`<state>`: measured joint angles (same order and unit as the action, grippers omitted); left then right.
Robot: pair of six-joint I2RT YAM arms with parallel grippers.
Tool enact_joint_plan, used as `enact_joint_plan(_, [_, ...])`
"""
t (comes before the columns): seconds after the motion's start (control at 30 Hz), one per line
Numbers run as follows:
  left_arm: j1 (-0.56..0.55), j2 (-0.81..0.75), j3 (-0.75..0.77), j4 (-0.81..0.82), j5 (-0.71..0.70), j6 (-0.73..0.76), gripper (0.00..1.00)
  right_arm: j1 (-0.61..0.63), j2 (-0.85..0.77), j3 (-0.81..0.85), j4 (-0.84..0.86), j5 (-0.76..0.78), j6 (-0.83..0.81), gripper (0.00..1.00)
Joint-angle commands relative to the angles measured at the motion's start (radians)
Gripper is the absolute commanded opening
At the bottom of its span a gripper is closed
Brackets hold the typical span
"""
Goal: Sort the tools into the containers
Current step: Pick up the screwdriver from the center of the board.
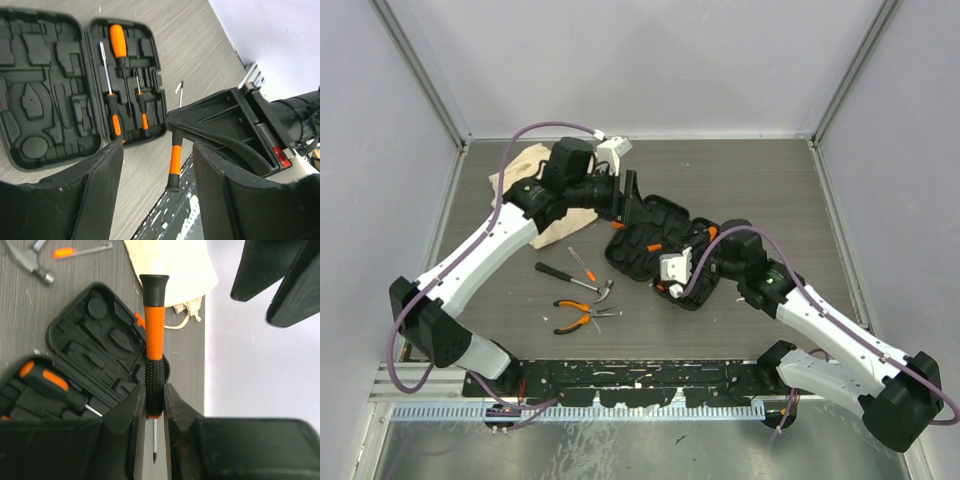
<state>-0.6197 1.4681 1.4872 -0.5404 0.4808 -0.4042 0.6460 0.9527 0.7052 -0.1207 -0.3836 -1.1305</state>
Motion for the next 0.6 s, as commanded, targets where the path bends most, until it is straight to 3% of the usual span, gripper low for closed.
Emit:
enact_joint_plan(0.0, [-0.033,0.034,0.081,-0.09,0.055,0.046,0.57,0.004,-0.036,0.045,-0.09,-0.037,-0.285,0.1])
enact_joint_plan(0.2, [-0.084,0.069,0.1,-0.167,0.068,0.103,0.56,0.004,-0.031,0.076,-0.183,0.013,-0.378,0.11])
enact_joint_plan(0.57, [-0.14,0.113,0.067,-0.2,0.05,0.132,0.49,0.004,-0.044,0.075,-0.162,-0.002,-0.386,0.11])
